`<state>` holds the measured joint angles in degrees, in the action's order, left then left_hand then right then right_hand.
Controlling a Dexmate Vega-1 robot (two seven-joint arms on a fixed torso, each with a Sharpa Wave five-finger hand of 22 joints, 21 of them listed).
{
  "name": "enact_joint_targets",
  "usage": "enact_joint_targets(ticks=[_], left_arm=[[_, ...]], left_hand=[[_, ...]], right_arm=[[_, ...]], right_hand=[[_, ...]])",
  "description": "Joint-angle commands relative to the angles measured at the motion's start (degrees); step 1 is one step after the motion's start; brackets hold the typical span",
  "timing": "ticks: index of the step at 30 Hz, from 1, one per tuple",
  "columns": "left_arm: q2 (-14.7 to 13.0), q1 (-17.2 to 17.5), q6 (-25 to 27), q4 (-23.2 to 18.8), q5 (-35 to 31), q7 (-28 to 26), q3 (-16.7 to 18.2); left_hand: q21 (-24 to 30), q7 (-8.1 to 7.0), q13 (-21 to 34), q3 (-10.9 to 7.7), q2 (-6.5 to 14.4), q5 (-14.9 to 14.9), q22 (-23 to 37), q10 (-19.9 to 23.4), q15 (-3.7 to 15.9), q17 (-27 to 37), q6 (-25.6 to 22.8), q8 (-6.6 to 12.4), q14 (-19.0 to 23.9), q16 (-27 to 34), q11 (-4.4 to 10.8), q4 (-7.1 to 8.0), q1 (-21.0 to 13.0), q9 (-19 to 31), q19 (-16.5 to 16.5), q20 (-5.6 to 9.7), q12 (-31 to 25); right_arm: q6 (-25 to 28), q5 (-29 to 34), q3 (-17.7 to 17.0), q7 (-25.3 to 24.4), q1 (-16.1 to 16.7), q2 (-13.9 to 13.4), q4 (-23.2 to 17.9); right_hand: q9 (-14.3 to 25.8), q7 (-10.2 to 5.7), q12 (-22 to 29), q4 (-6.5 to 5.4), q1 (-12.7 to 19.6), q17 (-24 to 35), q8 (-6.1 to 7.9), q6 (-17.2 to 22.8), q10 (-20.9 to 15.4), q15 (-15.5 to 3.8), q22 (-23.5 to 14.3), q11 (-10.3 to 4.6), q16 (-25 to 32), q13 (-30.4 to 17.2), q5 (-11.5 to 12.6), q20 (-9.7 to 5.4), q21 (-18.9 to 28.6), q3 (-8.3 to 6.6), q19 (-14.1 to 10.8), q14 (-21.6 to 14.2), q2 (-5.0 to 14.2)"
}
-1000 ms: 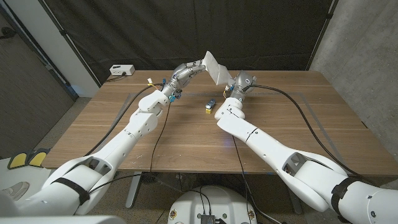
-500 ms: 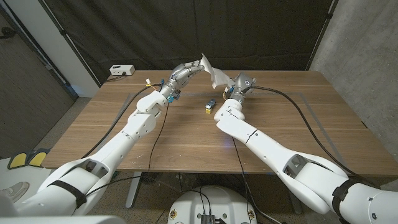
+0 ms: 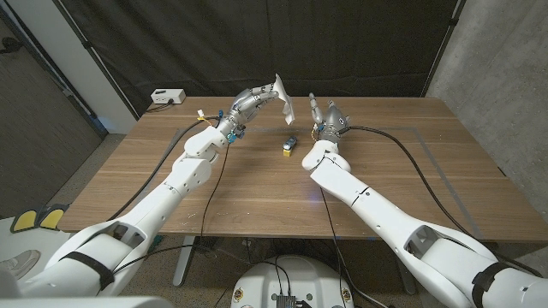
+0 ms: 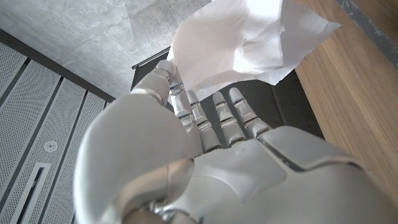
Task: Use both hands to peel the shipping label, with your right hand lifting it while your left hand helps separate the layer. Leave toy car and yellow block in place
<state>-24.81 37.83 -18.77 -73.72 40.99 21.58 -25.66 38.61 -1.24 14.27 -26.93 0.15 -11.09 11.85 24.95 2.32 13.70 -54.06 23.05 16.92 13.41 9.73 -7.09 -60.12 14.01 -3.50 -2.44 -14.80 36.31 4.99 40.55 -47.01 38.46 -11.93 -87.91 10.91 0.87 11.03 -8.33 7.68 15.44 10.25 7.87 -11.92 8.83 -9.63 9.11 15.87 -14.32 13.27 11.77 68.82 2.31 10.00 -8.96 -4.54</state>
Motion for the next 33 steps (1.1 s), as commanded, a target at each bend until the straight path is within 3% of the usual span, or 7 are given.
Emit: enact_joint_targets(ticks=[1,3,5,8,14,21,33], left_arm=[[-1.6,0.6,-4.2,0.0,-3.6,-0.2,-0.1],[-1.7,0.7,-4.8,-0.1,-3.8,-0.5,0.0],[-1.8,1.0,-5.1,-0.5,-3.9,-1.2,0.2],[-2.2,1.5,-4.7,-1.4,-3.8,-2.0,0.5],[-3.5,2.2,-4.4,-2.8,-3.8,-2.4,0.9],[-5.3,3.8,-3.6,-5.3,-3.5,-2.9,1.5],[-7.4,6.5,-1.5,-9.6,-4.9,-6.7,1.7]], left_hand=[[-3.2,-8.01,-1.7,8.54,-5.3,-0.8,-0.6,-22.0,-0.65,-1.6,45.3,-13.7,-13.9,-2.9,-5.16,2.14,8.0,-2.2,8.7,-3.73,4.5],[-4.6,-8.02,-2.2,9.92,-5.8,-1.4,-0.8,-27.1,-2.13,-2.1,53.7,-13.56,-18.8,-3.1,-6.77,2.39,8.9,-2.5,10.8,-3.85,4.4],[-5.6,-7.87,-2.4,10.94,-5.8,-1.7,-0.8,-31.0,-2.92,-2.2,58.9,-13.47,-22.5,-3.3,-6.95,2.91,9.9,-2.6,12.4,-4.18,4.5],[-6.5,-7.11,-2.5,11.97,-6.1,-2.1,-0.8,-33.0,-3.3,-2.3,62.9,-13.48,-24.4,-3.0,-7.56,3.37,11.0,-2.8,13.8,-4.31,4.2],[-6.8,-7.08,-2.5,12.47,-6.0,-2.2,-0.7,-33.6,-3.25,-2.2,63.7,-13.1,-25.3,-3.0,-7.83,3.85,11.8,-2.8,14.4,-4.08,4.1],[-7.1,-6.85,-2.5,12.83,-5.8,-2.3,-0.6,-33.8,-3.41,-2.1,63.7,-12.72,-25.8,-2.8,-8.19,4.28,12.5,-2.8,15.0,-4.39,3.8],[-7.2,-6.4,-2.5,13.09,-5.3,-2.5,-0.5,-33.9,-3.58,-2.1,63.5,-12.36,-26.2,-2.6,-8.64,4.66,13.0,-2.9,15.0,-4.45,3.5]], right_arm=[[-16.2,-4.9,-4.1,0.2,4.1,-1.1,-0.3],[-17.9,-4.1,-4.0,-1.5,4.2,-0.8,0.4],[-17.3,-3.4,-3.9,-2.0,4.4,-1.1,-0.5],[-17.8,-2.9,-4.3,-3.2,4.6,-1.2,-0.8],[-18.9,-1.2,-5.2,-5.0,5.4,-2.4,-2.6],[-18.5,1.6,-5.9,-8.2,6.7,-2.9,-5.3],[-25.3,5.0,-7.0,-12.8,9.2,-3.0,-5.8]], right_hand=[[0.0,0.0,-0.3,0.2,-2.0,-1.5,-0.16,-4.7,4.8,0.89,-0.2,0.03,-2.6,1.4,1.6,0.43,-3.9,2.05,11.3,3.7,-0.99],[0.0,-0.19,-0.2,0.25,-1.9,-1.7,-0.13,-5.0,4.8,0.8,-0.2,0.1,-2.7,1.5,1.7,0.42,-4.1,2.09,11.4,4.0,-0.89],[0.0,-0.63,0.3,0.36,-1.9,-2.0,0.37,-4.5,4.1,0.42,-0.2,-0.09,-2.9,1.8,2.0,0.41,-4.8,2.15,11.7,3.9,-0.51],[0.0,-0.43,0.6,0.42,-1.9,-2.2,0.79,-3.7,3.6,0.35,-0.2,-0.03,-3.0,1.9,2.2,0.41,-5.3,2.21,11.8,4.0,-0.29],[-0.1,-0.44,0.4,0.61,-1.9,-2.6,0.62,-4.3,4.8,0.49,-0.2,0.4,-3.3,2.2,2.5,0.44,-6.3,2.56,12.2,4.4,-0.42],[-0.1,-0.73,0.9,0.86,-1.6,-2.9,0.99,-3.7,3.8,0.01,-0.2,0.33,-3.3,2.5,2.8,0.43,-7.1,2.68,12.4,3.9,-0.28],[-0.1,-0.65,2.1,1.05,-1.3,-3.5,1.66,-1.7,0.9,-0.93,-0.3,-0.44,-2.5,2.9,3.1,0.33,-8.4,2.66,11.2,1.0,0.93]])
